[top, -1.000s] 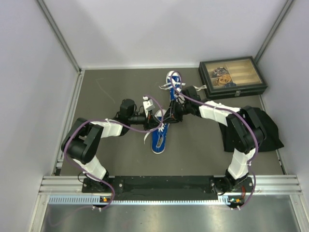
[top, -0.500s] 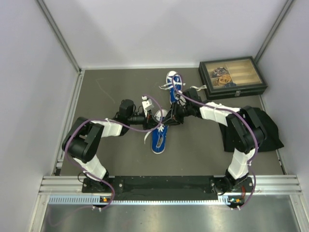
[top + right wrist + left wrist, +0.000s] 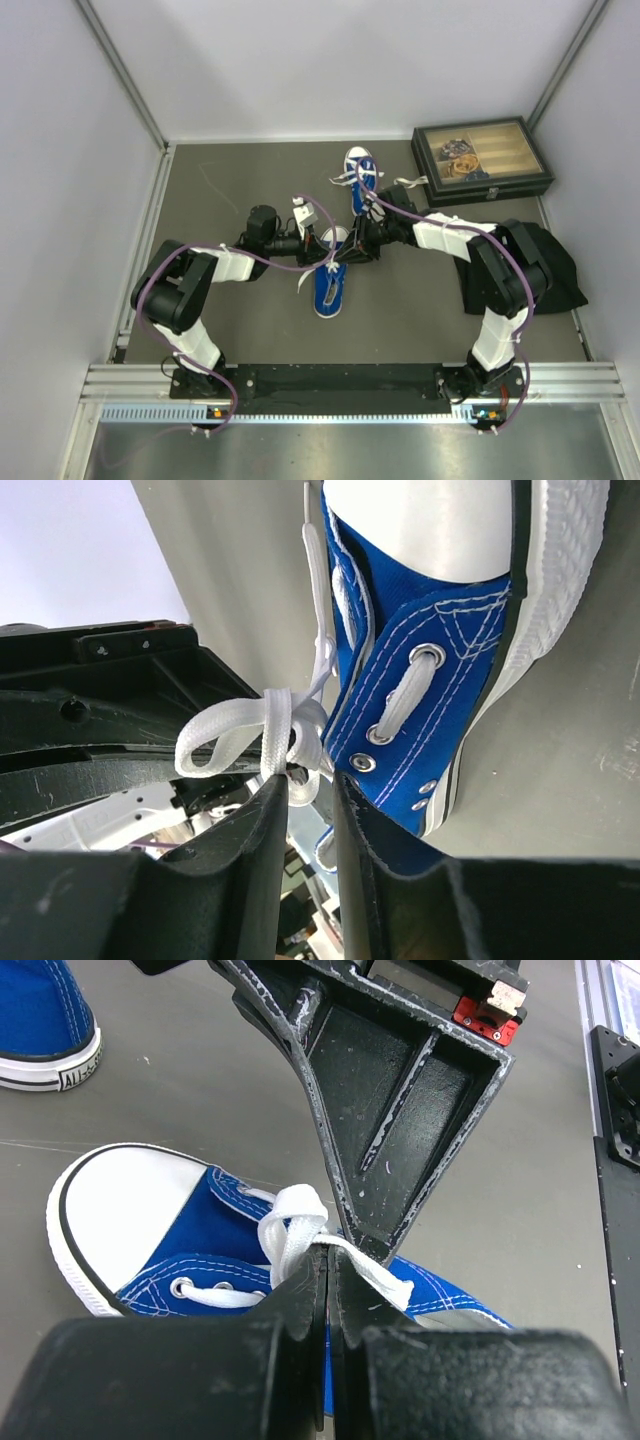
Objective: Tie the shoes
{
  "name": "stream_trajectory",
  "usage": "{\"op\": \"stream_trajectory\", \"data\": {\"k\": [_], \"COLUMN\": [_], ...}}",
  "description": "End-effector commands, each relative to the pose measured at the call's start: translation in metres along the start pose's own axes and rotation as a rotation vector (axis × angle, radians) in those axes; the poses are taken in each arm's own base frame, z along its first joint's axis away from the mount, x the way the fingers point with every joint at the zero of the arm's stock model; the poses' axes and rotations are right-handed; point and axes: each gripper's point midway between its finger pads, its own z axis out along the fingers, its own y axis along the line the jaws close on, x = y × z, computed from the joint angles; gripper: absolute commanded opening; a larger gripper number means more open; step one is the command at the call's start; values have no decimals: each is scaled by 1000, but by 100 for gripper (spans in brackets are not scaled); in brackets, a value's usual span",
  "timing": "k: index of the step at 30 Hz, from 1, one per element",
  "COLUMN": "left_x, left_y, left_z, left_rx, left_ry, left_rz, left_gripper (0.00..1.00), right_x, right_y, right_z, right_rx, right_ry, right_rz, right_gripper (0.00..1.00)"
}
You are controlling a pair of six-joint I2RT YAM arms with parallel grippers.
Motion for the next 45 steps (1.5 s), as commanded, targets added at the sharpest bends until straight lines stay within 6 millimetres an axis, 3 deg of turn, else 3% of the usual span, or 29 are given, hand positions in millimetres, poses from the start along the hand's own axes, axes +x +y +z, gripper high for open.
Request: {"op": "stream_trajectory", "data": {"k": [1,8,14,18,32,45], "left_x": [-15,-11,-11,-10,-9,-12], "left_y": [-1,-5,-5,-6,-8,-8], "left_z": [1,0,-1,0,0,1], "left_rx": [25,37,38,42,51,56], "left_ry": [-42,-38,-37,-36,-36,-42], "left_rz": [50,45,44,41,40,41], "left_gripper": [0,0,0,0,0,0], "right_x": [-6,-17,-22,-26,-27,-19], "right_y": [8,13,10,10,11,11], "right_z": [2,-7,-12,-15,-9,2], "right_rx": [-21,-42,-44,-58,-83,-83], "right_ry": [-28,-64,-88,-100,-74,-38], "right_rz": [-17,-28,-17,-10,-1,8], "right_gripper": [26,27,19,21,25,23]}}
